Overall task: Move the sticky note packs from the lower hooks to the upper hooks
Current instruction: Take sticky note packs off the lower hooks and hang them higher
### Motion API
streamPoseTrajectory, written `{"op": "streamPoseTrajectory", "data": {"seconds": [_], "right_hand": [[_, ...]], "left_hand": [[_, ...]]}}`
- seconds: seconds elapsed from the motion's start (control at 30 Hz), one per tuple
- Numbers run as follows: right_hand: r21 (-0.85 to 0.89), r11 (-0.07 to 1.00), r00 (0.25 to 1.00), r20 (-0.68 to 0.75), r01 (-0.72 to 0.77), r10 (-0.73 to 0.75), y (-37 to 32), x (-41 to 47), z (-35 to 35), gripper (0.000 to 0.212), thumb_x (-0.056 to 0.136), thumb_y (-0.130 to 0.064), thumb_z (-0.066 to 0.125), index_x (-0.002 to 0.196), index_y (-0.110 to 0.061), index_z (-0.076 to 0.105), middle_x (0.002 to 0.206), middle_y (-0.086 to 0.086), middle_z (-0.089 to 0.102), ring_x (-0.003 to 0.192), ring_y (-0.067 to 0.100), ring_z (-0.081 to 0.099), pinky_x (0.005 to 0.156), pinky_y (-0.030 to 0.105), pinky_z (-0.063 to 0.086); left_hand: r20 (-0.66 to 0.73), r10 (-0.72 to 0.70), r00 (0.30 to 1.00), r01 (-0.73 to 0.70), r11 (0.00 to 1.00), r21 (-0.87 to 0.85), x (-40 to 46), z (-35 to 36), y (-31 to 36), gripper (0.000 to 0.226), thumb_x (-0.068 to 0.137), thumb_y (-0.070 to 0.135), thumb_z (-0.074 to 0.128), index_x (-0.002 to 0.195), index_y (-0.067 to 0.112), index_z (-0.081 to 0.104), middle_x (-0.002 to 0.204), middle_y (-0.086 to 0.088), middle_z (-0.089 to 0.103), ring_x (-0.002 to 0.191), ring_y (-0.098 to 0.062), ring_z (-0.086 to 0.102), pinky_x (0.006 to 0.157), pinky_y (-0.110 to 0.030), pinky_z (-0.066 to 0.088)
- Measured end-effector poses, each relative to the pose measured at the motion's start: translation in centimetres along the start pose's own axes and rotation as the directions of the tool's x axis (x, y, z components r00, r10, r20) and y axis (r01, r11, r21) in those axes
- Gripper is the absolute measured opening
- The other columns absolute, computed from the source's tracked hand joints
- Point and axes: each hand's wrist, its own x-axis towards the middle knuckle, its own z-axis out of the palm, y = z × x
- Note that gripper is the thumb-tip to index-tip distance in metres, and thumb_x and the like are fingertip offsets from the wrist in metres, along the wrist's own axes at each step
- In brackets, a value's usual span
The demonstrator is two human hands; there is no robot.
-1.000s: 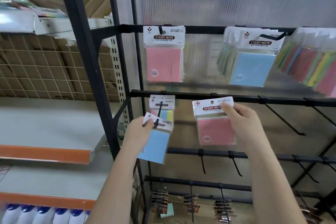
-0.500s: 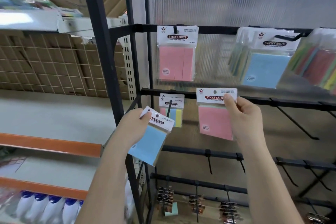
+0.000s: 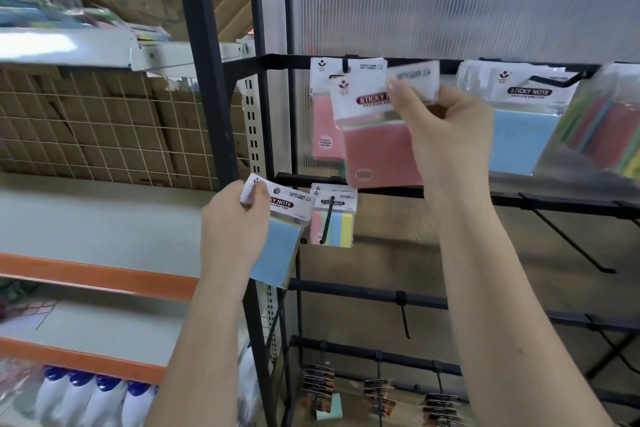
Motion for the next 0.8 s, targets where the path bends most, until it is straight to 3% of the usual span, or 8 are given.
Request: {"op": "streamPoseTrajectory", "data": {"seconds": [0.13,0.3,0.43,0.57,0.8], "right_hand": [[0.023,0.998,0.998,0.011,0.056,-0.057,-1.7,1.0,1.7,0.011,0.086,-0.028,0.069,0.075,-0.028,0.068,0.068,-0.016,0.069,0.06,-0.004,0.064,0.048,0.011,0.044],[-0.004,1.0,1.0,-0.009,0.014,-0.014,-1.2,2.2,3.1,0.014,0.085,-0.026,0.069,0.074,-0.019,0.071,0.068,-0.01,0.071,0.058,0.001,0.065,0.051,0.021,0.051],[-0.039,0.999,0.999,-0.04,-0.021,0.019,-0.2,2.7,3.6,0.02,0.084,-0.024,0.068,0.07,-0.011,0.071,0.067,0.0,0.07,0.057,0.006,0.059,0.054,0.025,0.047],[-0.051,0.998,0.999,-0.047,-0.024,0.022,-0.1,2.8,4.0,0.017,0.083,-0.024,0.067,0.068,-0.016,0.07,0.071,0.001,0.072,0.063,0.012,0.063,0.057,0.029,0.049],[-0.035,0.999,0.999,-0.034,-0.002,0.001,-0.6,2.5,4.5,0.016,0.085,-0.024,0.067,0.07,-0.022,0.068,0.068,-0.011,0.069,0.057,-0.002,0.063,0.05,0.016,0.046]], "left_hand": [[-0.002,0.031,1.0,-0.031,0.999,0.021,-0.1,0.0,0.2,0.035,0.099,0.031,0.042,0.08,0.006,0.056,0.071,0.003,0.055,0.062,-0.009,0.047,0.05,-0.019,0.03],[0.006,0.028,1.0,-0.028,1.0,-0.006,0.0,0.0,0.1,0.037,0.098,0.033,0.042,0.081,0.004,0.057,0.08,-0.011,0.062,0.064,-0.013,0.049,0.053,-0.026,0.035],[0.01,0.02,1.0,-0.02,1.0,-0.008,0.0,-0.1,-0.1,0.037,0.098,0.035,0.042,0.083,0.005,0.058,0.081,-0.007,0.063,0.067,-0.013,0.053,0.054,-0.025,0.038],[0.002,0.017,1.0,-0.017,0.999,-0.028,-0.1,-0.3,0.0,0.034,0.098,0.033,0.043,0.084,0.006,0.058,0.08,-0.004,0.063,0.066,-0.01,0.052,0.052,-0.022,0.035],[-0.005,0.015,1.0,-0.015,0.999,-0.047,0.0,-0.8,-0.1,0.032,0.098,0.033,0.043,0.089,0.007,0.061,0.084,0.001,0.064,0.067,-0.006,0.053,0.051,-0.016,0.033]]}}
